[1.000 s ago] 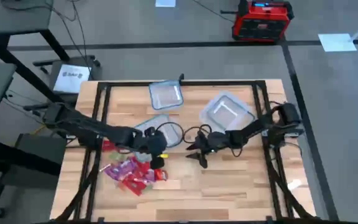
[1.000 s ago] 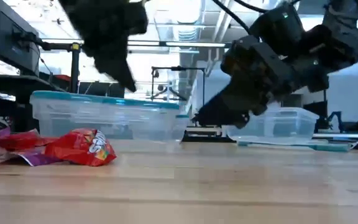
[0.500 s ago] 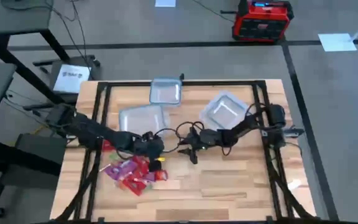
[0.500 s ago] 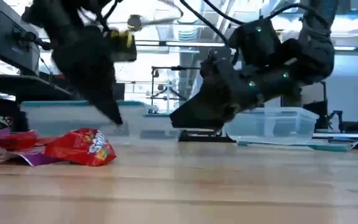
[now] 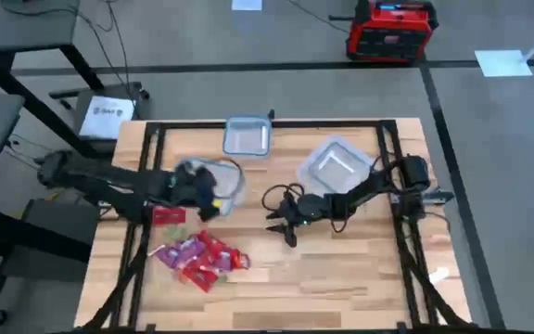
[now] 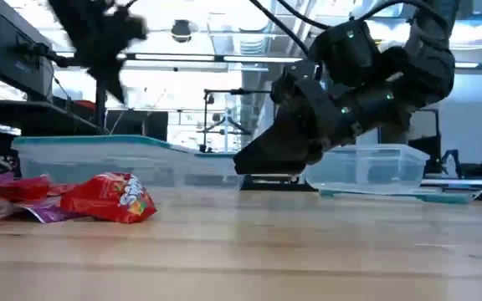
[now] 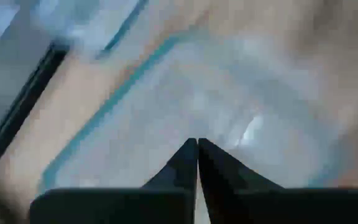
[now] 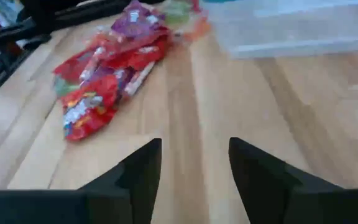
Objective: Sort candy
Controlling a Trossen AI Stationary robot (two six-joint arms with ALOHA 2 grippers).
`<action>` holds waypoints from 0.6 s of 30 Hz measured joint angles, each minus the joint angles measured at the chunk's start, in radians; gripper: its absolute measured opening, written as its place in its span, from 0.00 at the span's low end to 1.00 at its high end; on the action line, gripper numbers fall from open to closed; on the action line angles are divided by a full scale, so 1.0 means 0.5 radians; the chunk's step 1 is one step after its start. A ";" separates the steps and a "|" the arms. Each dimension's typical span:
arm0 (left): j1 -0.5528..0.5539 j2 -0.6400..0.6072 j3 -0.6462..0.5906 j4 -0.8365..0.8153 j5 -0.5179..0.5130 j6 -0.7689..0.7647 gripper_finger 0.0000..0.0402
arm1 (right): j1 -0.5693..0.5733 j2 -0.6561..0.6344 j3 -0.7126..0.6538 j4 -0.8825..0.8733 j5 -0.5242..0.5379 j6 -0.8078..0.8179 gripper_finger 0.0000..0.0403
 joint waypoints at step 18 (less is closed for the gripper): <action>-0.005 -0.045 -0.266 1.549 0.618 0.071 0.00 | 0.007 -0.124 -0.005 -0.106 -0.022 0.066 0.44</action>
